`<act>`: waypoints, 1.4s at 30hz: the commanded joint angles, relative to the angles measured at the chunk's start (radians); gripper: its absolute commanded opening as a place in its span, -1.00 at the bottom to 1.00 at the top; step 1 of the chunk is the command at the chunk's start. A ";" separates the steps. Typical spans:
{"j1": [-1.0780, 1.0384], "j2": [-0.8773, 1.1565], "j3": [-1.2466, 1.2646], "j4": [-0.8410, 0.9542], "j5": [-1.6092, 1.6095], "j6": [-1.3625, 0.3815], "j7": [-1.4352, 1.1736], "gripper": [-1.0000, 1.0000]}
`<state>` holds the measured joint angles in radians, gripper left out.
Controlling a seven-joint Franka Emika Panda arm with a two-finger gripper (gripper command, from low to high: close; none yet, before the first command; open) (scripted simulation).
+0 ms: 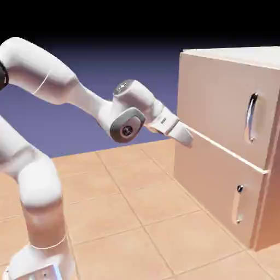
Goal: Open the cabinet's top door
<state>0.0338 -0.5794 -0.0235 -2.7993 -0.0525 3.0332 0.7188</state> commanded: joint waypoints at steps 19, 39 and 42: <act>0.343 -0.148 -0.371 0.168 -0.826 -0.059 -0.350 0.00; 0.705 -0.303 -0.761 0.345 -1.696 -0.122 -0.717 0.00; 0.759 -0.326 -0.820 0.371 -1.827 -0.131 -0.773 0.00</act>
<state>0.7926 -0.9054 -0.8432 -2.4281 -1.8790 2.9019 -0.0538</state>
